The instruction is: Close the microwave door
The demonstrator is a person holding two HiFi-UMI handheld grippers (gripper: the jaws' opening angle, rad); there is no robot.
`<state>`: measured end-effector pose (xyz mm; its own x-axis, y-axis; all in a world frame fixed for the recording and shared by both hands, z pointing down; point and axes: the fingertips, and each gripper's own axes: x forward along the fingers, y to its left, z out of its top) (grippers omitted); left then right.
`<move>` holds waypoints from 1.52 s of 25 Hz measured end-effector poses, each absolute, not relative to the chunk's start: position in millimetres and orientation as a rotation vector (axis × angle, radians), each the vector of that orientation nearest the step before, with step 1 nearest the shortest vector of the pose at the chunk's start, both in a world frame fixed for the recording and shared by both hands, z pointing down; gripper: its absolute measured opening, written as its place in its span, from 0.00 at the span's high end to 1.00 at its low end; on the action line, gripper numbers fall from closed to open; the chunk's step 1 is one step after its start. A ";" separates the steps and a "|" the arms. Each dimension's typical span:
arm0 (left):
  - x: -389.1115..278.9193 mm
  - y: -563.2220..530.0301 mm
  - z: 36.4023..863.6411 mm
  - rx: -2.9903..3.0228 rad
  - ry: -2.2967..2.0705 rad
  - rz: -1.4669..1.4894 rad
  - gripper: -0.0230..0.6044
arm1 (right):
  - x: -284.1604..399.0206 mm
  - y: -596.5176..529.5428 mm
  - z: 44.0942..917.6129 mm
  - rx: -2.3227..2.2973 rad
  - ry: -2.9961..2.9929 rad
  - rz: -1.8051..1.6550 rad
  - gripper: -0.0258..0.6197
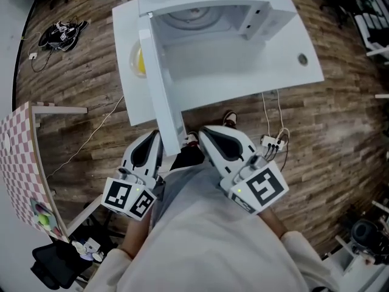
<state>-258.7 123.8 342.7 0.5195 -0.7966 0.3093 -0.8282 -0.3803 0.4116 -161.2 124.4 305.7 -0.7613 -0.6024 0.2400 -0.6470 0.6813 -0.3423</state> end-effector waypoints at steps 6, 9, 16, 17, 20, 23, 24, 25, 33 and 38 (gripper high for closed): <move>-246.2 115.6 332.9 2.267 -1.308 0.032 0.94 | -147.7 119.8 306.7 1.054 -2.773 0.641 0.93; -239.5 110.7 333.7 2.269 -1.300 0.043 0.94 | -142.8 114.8 305.7 1.057 -2.777 0.642 0.93; -226.9 102.0 334.7 2.260 -1.294 0.042 0.94 | -131.4 103.5 305.4 1.051 -2.776 0.646 0.93; -225.5 100.3 334.7 2.258 -1.295 0.042 0.94 | -129.6 101.4 305.3 1.051 -2.776 0.646 0.93; -221.1 95.2 335.5 2.253 -1.296 0.043 0.94 | -124.2 95.4 306.0 1.050 -2.772 0.648 0.93; -217.1 91.1 335.4 2.249 -1.295 0.042 0.94 | -119.7 90.6 305.4 1.052 -2.770 0.648 0.93; -215.8 90.0 335.3 2.248 -1.294 0.041 0.94 | -118.3 89.2 305.2 1.053 -2.769 0.649 0.93; -214.4 88.8 335.4 2.247 -1.293 0.042 0.94 | -116.9 88.0 305.4 1.053 -2.768 0.651 0.93; -197.0 80.3 337.2 2.241 -1.268 0.041 0.94 | -104.8 79.5 310.5 1.057 -2.763 0.672 0.93; -186.9 75.5 340.1 2.246 -1.251 0.065 0.94 | -96.6 72.4 311.2 1.066 -2.760 0.676 0.93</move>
<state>-186.9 75.5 340.1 0.5630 -0.7690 0.3028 -0.7962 -0.4064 0.4482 -96.6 72.4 311.2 -0.7482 -0.6134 0.2527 -0.6608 0.6550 -0.3666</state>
